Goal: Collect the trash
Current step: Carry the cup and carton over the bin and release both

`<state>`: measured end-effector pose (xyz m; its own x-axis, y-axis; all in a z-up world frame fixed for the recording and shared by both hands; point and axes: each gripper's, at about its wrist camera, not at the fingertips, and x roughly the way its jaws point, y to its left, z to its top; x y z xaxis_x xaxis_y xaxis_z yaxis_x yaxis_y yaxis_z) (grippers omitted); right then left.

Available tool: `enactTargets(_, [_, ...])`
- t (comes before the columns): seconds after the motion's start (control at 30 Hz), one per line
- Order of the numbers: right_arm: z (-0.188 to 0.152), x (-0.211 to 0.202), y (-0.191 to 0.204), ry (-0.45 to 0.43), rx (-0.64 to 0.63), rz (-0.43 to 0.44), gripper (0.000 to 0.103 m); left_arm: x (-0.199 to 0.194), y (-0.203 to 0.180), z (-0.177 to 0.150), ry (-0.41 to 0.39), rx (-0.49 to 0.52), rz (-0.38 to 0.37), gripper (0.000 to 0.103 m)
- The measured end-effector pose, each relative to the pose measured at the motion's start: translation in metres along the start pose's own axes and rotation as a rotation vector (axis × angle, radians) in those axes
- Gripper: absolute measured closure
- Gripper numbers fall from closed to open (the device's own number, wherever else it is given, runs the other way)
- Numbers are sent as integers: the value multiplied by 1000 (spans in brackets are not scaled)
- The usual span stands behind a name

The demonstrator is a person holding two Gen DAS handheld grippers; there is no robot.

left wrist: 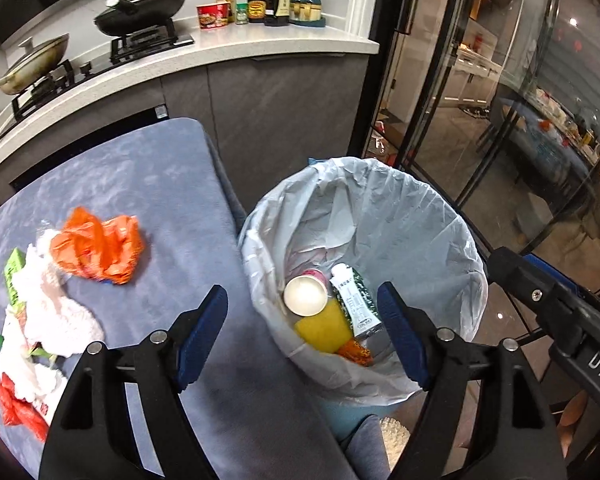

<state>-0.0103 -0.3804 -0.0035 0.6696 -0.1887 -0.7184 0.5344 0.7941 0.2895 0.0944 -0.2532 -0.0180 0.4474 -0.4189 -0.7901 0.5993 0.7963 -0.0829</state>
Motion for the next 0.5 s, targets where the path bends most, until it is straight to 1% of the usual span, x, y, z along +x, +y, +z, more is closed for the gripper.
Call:
enactTargets(0.27, [-14,-16,35,-8,-57,43,49,-35,32,-20,-36,-57,44,30])
enactTargets(0.5, [-38,-22,77,23,-130,89,49,-65,79,-48,-46,-125,116,30])
